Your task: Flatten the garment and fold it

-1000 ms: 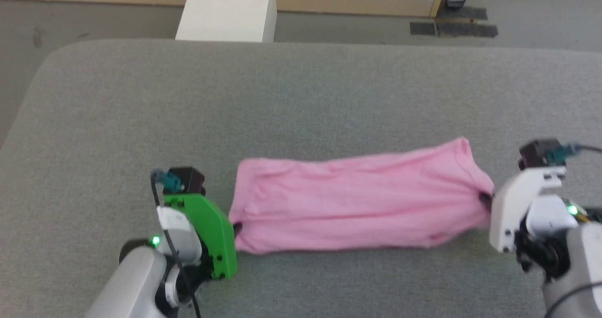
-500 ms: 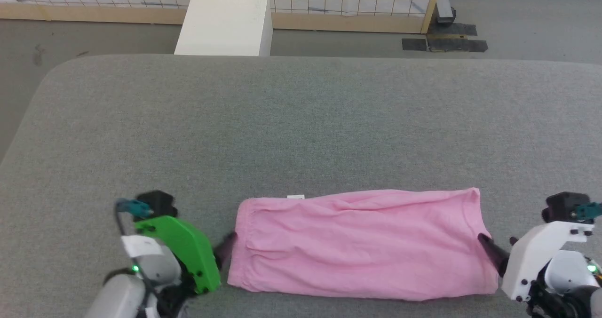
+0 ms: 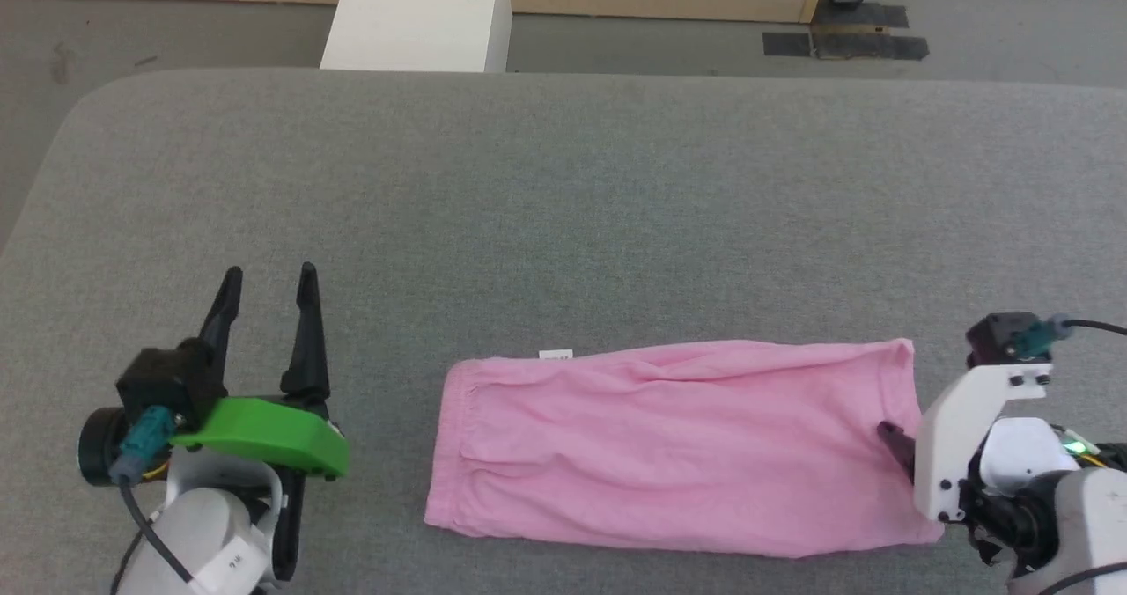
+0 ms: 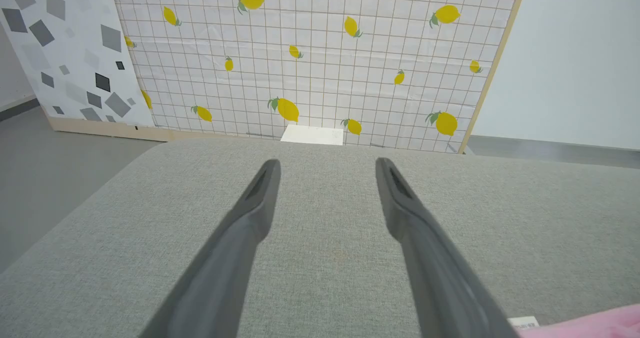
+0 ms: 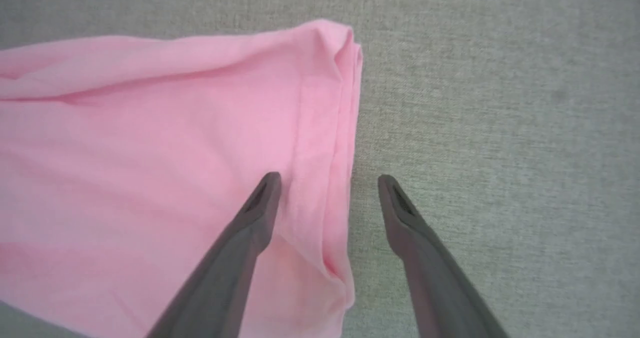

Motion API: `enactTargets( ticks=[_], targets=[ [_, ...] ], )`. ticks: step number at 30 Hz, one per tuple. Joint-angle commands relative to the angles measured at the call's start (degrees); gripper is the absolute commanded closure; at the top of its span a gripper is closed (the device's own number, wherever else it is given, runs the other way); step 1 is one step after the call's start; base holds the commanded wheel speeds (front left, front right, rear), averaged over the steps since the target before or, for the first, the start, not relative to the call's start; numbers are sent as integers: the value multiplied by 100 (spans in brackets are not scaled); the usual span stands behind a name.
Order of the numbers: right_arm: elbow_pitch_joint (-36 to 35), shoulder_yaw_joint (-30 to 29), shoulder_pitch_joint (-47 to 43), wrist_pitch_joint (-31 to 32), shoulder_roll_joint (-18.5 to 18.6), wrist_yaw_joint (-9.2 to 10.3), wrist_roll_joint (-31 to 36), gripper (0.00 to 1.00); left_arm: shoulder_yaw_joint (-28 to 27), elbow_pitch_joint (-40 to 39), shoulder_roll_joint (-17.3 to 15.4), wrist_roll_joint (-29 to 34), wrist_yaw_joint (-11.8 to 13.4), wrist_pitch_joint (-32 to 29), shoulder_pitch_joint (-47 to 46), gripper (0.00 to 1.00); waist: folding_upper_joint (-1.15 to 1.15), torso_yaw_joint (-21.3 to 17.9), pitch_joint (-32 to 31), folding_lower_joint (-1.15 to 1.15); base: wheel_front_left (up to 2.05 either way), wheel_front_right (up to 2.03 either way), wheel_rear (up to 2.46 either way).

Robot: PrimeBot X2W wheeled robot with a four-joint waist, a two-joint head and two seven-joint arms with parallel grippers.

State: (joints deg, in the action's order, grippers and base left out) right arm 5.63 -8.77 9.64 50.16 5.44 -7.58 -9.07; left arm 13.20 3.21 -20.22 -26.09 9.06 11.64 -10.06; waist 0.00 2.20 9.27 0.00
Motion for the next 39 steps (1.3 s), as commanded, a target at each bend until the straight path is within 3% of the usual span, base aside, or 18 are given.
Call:
enactTargets(
  ticks=[1,6,7,8,9,14,23,27,33,39],
  targets=[
    [154,69,98,48,44,9,55,0,25,80,40,105,-38,128,-131,0,0,38,58,0,0,0,0],
    [565,170,188,81,88,9,61,0,28,158,170,321,-94,304,-198,0,0,51,94,0,0,0,0],
    [640,182,209,82,103,9,44,17,17,158,198,357,-103,315,-198,0,0,43,94,0,0,0,0],
    [686,193,228,69,110,9,23,82,2,160,222,378,-109,321,-195,0,0,35,90,0,0,0,0],
    [733,202,250,47,126,9,-16,100,-16,166,245,404,-119,326,-189,0,0,23,84,0,0,0,0],
    [841,-14,362,-12,329,9,-145,100,-100,203,319,478,-176,333,-160,0,0,-32,43,0,0,0,0],
    [1153,-727,496,14,1056,9,71,100,-218,191,375,513,-234,335,-78,0,0,-41,-67,0,0,0,0],
    [1055,-608,465,74,1192,9,59,100,-217,196,390,524,-250,335,-16,0,0,-17,-170,0,0,0,0],
    [-44,-51,35,549,1418,9,-287,100,-192,149,376,558,-269,335,137,0,0,34,-302,0,0,0,0],
    [-1516,524,-497,1161,1342,9,-640,100,-241,55,331,538,-217,335,322,0,0,56,-382,0,0,0,0]
  ],
)
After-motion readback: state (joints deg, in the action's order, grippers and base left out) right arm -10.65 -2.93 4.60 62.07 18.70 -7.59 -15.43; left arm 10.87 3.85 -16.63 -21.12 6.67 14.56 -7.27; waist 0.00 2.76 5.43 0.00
